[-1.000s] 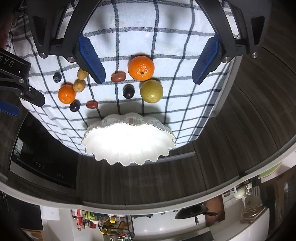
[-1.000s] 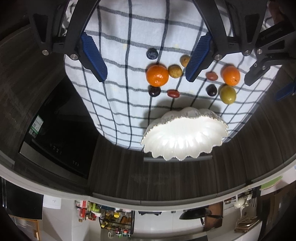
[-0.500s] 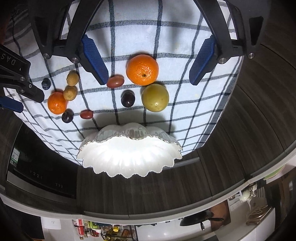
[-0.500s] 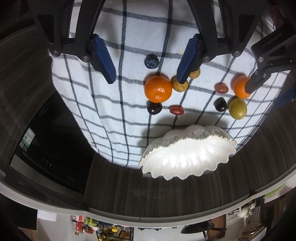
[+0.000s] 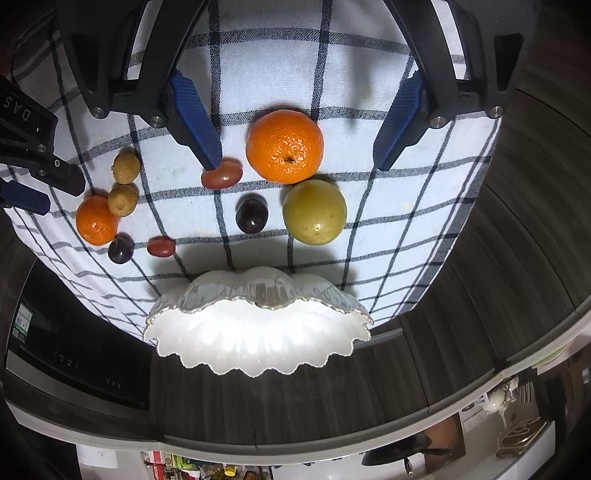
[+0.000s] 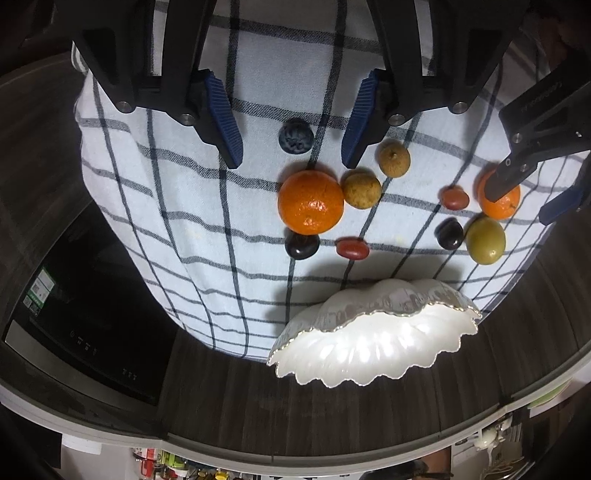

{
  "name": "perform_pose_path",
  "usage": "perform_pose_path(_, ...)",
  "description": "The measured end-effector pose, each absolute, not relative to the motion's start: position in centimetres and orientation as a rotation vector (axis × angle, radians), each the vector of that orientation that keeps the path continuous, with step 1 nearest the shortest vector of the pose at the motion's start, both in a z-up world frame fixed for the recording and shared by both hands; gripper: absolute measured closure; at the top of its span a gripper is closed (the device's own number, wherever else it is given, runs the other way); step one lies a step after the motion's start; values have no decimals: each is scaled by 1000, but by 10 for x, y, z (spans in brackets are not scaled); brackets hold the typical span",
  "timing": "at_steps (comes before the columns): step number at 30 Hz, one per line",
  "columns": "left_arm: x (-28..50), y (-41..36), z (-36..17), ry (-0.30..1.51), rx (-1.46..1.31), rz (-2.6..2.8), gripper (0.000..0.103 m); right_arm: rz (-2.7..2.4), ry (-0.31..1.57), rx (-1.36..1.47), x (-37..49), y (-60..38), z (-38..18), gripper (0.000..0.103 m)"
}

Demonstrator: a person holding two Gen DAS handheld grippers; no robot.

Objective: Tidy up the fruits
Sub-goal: 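Lower the right gripper onto the blueberry while the left gripper approaches the mandarin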

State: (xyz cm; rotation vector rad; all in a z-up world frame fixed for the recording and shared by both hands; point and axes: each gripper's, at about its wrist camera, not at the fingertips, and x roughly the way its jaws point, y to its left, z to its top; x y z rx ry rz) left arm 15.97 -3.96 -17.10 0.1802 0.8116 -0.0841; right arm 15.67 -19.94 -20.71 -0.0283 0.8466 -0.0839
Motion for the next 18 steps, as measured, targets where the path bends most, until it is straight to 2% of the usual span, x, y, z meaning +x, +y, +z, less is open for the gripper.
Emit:
perform_pose_path(12,168,-42,-184,854,181,-100,31,-73,892,-8,162,-201,-221,58)
perform_pose_path(14,169,-42,-185,857,181,-101,33,-66,899,-5,163,-200,-223,66)
perform_pose_path(18,170,-42,-188,868,177,-104,37,-64,903,-4,164,-200,-225,69)
